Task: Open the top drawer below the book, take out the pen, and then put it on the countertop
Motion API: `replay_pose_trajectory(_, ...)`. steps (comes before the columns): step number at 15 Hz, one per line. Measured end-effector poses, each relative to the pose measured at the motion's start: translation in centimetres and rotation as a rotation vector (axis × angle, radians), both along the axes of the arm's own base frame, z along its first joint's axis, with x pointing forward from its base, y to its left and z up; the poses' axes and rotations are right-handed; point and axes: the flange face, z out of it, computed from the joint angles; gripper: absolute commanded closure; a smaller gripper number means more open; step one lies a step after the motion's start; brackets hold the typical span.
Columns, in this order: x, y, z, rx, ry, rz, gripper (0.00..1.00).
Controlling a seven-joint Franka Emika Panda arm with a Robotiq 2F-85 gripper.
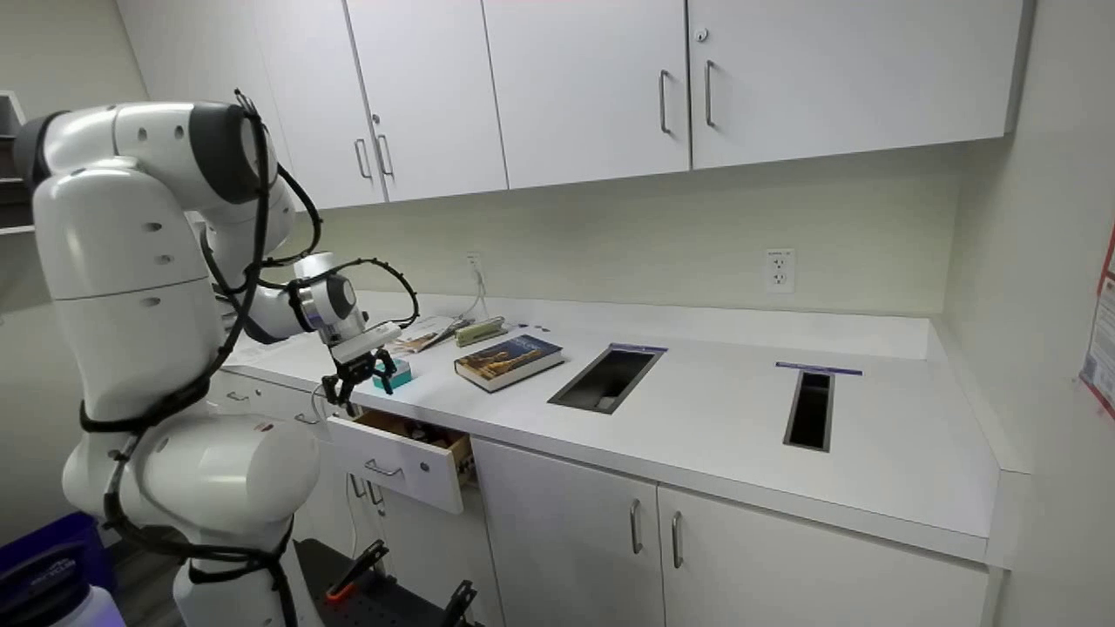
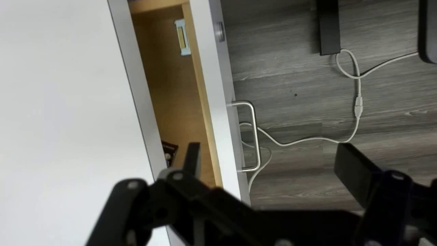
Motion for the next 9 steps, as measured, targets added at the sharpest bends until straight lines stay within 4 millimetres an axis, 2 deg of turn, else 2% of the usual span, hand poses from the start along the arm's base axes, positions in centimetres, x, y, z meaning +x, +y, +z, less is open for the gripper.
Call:
replay_pose_trajectory(3,0.2,0.4,-2.7,0.02,0.015,0.08,0.0)
replay_pose_trajectory(9,0.3,0.5,-3.0,0.007,0.011,0.097,0.0)
